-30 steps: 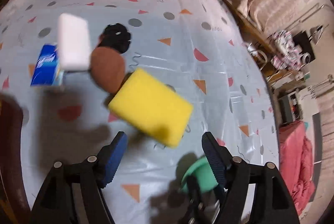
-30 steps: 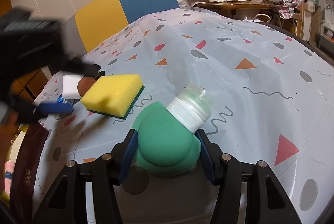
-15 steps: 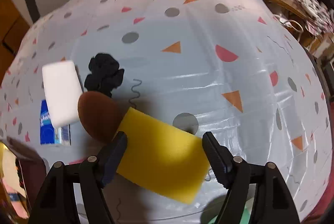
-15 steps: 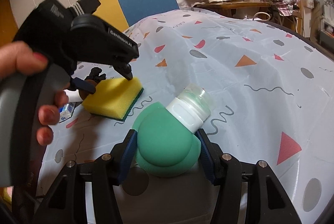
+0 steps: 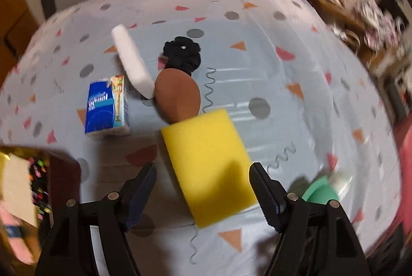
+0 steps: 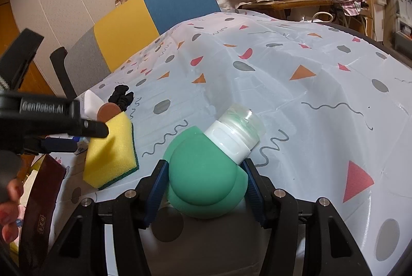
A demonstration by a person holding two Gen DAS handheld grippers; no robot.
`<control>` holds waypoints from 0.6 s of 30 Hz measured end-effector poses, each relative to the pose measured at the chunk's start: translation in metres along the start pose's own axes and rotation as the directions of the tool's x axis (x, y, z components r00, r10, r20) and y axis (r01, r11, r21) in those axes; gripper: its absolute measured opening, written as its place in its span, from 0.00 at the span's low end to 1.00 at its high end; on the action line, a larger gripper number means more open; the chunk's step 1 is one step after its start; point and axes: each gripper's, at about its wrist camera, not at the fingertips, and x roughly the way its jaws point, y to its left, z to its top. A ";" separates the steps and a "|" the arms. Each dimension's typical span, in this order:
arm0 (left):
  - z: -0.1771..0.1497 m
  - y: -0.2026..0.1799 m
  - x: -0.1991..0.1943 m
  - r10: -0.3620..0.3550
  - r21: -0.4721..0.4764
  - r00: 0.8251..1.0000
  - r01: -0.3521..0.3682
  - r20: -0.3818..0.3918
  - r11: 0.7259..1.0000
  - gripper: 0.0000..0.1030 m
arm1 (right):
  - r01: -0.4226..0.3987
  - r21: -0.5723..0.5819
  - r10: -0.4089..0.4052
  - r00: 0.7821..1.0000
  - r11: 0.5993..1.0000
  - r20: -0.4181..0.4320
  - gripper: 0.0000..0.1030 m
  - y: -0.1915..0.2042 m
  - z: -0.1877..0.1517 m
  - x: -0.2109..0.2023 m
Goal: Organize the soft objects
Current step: 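Grasp the yellow sponge with the left tool and lift it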
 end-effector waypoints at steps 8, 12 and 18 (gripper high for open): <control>0.000 -0.012 0.025 -0.030 -0.060 1.000 0.029 -0.010 0.998 0.76 | -0.004 0.004 0.004 1.000 1.000 0.001 0.56 -0.001 0.000 0.000; -0.005 -0.015 0.040 -0.030 -0.034 0.999 0.029 -0.033 0.999 0.77 | -0.004 0.005 0.004 1.000 1.000 0.001 0.56 -0.001 0.000 0.000; -0.018 -0.011 0.032 -0.027 -0.027 1.000 0.027 0.000 0.999 0.73 | -0.004 0.006 0.004 1.000 1.000 0.002 0.56 -0.001 0.000 0.000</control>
